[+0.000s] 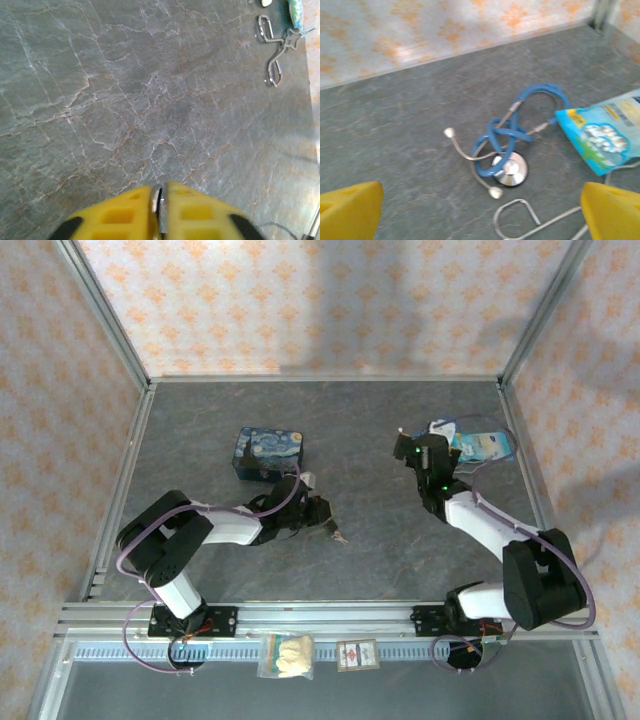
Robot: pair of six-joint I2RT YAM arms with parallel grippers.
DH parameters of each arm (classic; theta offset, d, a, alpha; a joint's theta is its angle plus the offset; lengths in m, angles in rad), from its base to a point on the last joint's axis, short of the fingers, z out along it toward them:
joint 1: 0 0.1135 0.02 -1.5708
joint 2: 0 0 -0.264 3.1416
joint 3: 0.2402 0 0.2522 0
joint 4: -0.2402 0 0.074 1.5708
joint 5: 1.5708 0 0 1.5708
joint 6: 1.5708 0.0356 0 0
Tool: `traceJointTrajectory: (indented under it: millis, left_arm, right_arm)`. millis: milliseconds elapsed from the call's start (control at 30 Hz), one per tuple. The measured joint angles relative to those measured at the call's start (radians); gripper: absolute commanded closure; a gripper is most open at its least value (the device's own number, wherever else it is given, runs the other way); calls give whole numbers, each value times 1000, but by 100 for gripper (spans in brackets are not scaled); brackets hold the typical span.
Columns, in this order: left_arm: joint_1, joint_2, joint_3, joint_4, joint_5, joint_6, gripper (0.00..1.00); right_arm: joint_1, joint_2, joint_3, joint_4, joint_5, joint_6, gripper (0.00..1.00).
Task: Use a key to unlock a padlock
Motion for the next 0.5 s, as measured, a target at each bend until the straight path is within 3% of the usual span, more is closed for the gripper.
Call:
traceJointTrajectory:
  millis: [233,367,500]
  left_arm:
    - [0,-49,41,-92,-91,64,33]
    - [16,-156,48,-153,-158,114,25]
    - [93,-278,49,-200,-220,163,22]
  right_arm:
    - [-96,8,-77,116,8,-21,0]
    - [-146,37,-123,210,27,-58,0]
    - [-187,79,-159,300,30,-91,0]
